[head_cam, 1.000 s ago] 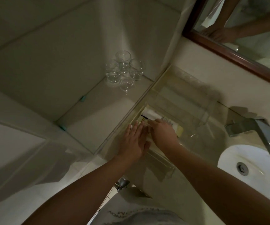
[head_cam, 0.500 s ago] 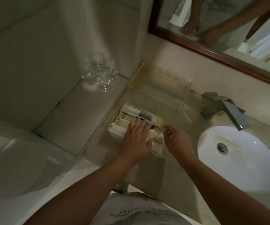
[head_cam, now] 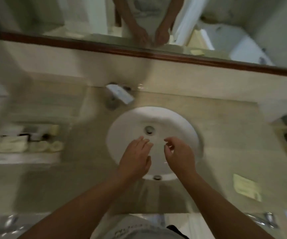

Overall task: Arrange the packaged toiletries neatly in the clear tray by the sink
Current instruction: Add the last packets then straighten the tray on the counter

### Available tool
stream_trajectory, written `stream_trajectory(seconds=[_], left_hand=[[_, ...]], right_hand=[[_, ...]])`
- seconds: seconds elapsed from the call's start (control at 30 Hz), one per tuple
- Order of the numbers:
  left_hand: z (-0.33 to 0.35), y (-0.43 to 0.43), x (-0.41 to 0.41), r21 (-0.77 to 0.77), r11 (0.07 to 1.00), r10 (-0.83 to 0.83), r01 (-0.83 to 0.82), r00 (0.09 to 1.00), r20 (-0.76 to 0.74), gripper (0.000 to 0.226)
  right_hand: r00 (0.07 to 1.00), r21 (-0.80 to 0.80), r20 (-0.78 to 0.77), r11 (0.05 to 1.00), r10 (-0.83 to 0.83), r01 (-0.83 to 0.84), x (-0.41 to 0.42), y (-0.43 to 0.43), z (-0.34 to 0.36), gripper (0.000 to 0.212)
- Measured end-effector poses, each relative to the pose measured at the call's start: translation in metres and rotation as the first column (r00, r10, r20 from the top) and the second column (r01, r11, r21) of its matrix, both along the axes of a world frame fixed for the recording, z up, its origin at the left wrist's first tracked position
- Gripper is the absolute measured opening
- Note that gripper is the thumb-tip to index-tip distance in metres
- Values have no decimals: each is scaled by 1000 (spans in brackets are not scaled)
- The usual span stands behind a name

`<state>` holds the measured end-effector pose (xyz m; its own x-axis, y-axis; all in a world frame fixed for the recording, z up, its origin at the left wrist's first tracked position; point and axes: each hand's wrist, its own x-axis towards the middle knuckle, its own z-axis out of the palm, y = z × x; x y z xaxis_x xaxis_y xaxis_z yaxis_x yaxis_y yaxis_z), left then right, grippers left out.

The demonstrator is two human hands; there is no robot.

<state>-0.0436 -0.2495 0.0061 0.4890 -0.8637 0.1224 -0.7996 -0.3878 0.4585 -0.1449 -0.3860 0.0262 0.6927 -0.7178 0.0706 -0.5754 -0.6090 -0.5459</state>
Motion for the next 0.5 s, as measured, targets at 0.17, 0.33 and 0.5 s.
stream_trajectory(seconds=[0.17, 0.33, 0.5], left_hand=[[7, -115, -102, 16, 985, -170, 173, 980, -98, 46], [7, -175, -163, 107, 957, -246, 270, 949, -196, 47], [1, -193, -183, 212, 936, -218, 281, 935, -280, 46]], right_hand=[[940, 44, -56, 939, -337, 340, -137, -108, -5, 25], [759, 9, -430, 838, -489, 546, -225, -166, -15, 63], [664, 99, -612, 792, -430, 603, -251, -178, -34, 86]])
